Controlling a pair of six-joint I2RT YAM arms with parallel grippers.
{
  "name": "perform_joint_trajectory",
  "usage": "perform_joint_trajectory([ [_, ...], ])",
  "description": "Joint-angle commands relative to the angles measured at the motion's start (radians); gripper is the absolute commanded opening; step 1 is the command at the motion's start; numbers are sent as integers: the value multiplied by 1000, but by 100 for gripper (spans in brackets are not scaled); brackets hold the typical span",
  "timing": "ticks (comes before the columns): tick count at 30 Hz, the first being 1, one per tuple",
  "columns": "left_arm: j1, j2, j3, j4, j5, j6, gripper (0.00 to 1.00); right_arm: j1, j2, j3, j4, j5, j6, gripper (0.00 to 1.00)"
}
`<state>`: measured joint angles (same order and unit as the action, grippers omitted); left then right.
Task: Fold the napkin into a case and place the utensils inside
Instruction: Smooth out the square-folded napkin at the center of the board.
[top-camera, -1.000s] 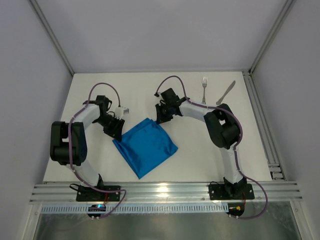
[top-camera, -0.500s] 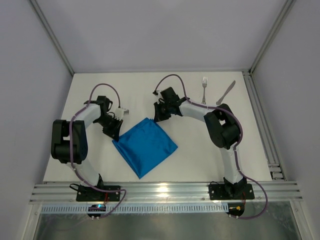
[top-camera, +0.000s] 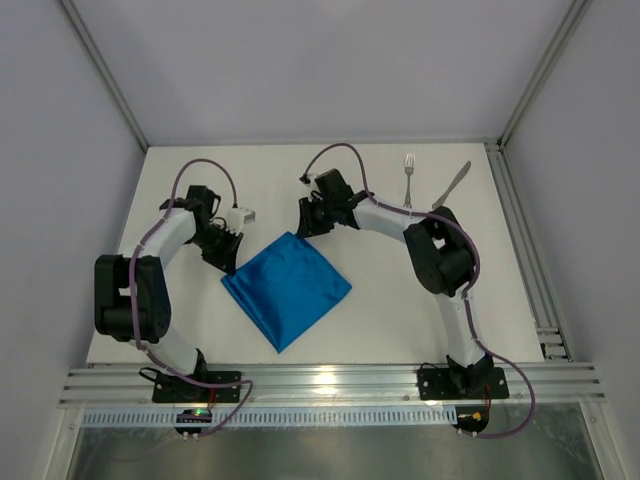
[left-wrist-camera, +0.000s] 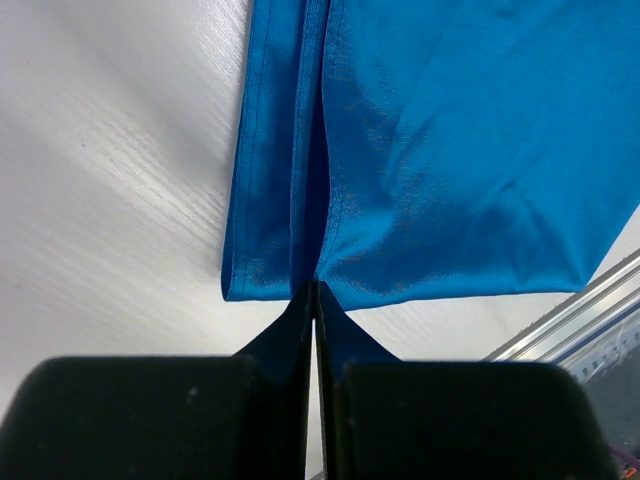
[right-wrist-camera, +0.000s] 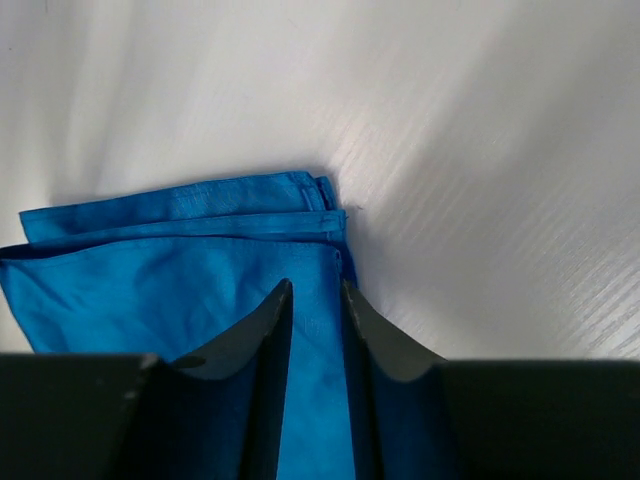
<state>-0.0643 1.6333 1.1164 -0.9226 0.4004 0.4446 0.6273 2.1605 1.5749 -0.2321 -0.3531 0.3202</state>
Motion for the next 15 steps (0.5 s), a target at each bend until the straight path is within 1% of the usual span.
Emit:
perform_joint_trajectory([
  [1, -3, -24, 26, -18, -9, -4, 0, 6, 24, 45, 4, 31, -3, 31],
  [3, -3, -18, 25, -19, -14, -3, 0, 6, 54, 71, -15, 34, -7, 34],
  [6, -3, -23, 20, -12, -37, -6, 0, 6, 93, 118, -45, -4, -3, 35],
  [9, -3, -27, 17, -1, -63, -4, 0, 8, 117, 131, -33, -4, 17, 37],
  [13, -3, -13, 11, -5, -58, 14, 0, 9, 108, 169, -24, 40, 17, 40],
  [15, -3, -10, 7, 4, -58, 13, 0, 9, 124, 226, -50, 60, 7, 43],
])
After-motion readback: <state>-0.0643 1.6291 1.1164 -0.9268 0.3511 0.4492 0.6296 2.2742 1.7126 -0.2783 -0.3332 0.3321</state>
